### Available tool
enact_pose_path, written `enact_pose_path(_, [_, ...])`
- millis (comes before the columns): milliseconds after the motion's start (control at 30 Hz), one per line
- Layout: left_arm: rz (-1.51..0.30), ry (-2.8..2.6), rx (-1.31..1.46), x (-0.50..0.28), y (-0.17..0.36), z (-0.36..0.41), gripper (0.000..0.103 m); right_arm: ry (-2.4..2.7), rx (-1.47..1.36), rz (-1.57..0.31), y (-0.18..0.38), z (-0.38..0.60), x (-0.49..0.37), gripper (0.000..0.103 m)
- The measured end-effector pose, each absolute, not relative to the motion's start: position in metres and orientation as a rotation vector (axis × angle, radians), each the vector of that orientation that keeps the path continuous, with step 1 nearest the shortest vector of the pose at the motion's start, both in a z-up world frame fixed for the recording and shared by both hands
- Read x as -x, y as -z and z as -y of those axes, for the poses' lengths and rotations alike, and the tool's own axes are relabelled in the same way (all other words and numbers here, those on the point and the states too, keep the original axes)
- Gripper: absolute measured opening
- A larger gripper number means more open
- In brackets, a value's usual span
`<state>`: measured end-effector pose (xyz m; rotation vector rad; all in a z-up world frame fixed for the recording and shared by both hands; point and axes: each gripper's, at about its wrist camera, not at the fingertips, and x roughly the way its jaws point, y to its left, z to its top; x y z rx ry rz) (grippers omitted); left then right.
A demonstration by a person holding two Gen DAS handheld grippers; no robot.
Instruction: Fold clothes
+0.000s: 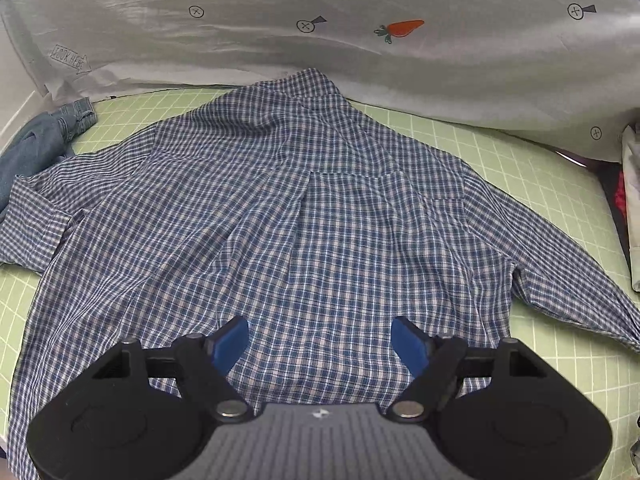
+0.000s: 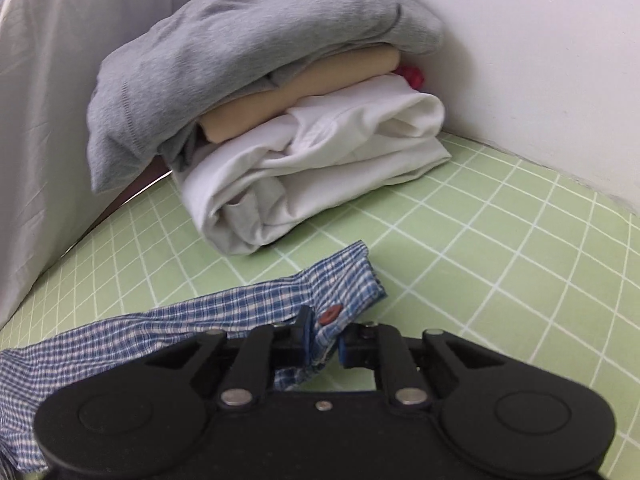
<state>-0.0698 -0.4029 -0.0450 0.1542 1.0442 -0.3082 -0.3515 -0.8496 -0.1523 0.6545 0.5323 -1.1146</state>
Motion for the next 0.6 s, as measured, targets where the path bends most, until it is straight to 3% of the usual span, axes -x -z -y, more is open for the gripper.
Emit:
enact_pose_path(167, [-1.054,0.293,-0.148,0.06,0.046,0.396,0.079,1.199,-0.675,-0.563,0.156,0.863,0.383,0.016])
enact_pose_path(200, [-1.057,0.293,-0.145,0.058,0.046,0.395,0.079,1.205,-0.683,-0.576,0.156,0.865,0.388,0.02])
enact_pose_path(300, [-1.064,0.298,-0.141,0.048,0.048,0.389,0.079,1.229,-0.611,-0.63,0.15,0.859,0.385,0.045])
enact_pose_path(367, [-1.067,0.301,-0.138,0.044,0.052,0.389,0.079,1.246,-0.538,-0.647,0.14,0.847,0.378,0.053])
enact_pose_path(500, [-1.075,0.284,-0.128,0.03,0.06,0.386,0.08,1.258,-0.455,-0.613,0.12,0.824,0.351,0.081])
enact_pose_path(600, [-1.092,0.255,-0.118,0.014,0.07,0.379,0.08,1.217,-0.377,-0.621,0.109,0.806,0.309,0.086])
